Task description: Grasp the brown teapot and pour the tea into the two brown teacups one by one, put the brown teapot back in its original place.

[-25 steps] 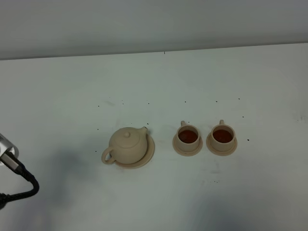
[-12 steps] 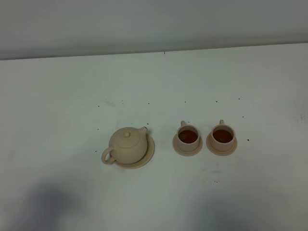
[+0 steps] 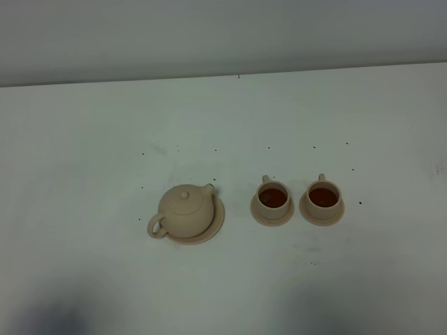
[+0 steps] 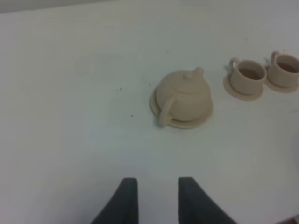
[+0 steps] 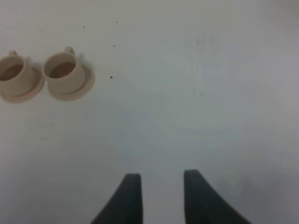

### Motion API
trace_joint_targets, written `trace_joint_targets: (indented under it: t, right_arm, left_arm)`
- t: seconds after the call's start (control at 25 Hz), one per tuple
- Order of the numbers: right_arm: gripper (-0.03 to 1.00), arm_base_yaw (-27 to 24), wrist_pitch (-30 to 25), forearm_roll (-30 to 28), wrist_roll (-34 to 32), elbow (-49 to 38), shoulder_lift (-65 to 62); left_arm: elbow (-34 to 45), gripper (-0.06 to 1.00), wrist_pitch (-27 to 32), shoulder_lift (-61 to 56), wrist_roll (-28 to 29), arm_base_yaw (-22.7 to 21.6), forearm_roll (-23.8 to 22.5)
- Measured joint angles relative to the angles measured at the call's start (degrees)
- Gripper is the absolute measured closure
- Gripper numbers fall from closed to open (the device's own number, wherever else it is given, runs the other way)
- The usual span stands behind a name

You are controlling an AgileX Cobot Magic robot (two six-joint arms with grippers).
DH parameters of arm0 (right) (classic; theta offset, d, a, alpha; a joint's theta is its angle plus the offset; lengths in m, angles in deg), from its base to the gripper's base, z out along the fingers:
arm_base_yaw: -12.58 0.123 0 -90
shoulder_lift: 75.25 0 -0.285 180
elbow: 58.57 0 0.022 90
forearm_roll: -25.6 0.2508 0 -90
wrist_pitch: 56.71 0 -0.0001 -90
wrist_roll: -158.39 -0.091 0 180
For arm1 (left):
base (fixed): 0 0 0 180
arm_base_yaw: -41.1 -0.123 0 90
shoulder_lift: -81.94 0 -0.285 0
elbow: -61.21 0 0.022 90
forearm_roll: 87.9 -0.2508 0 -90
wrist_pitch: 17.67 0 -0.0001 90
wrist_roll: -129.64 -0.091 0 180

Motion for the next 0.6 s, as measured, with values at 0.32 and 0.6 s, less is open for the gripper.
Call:
trace_joint_targets:
  t: [0.32,0.6]
  right_arm:
    - [0.73,0.00,0.00,0.00,0.00,0.00,0.00]
    - [0.73,0.00,0.00,0.00,0.00,0.00,0.00]
  left_arm:
    - [0.62,0.71,5.81,-1.83,-0.94,-13.81,0.06]
    - [1.38,0.71,6.24,-3.03,-1.98,-15.83,2.70]
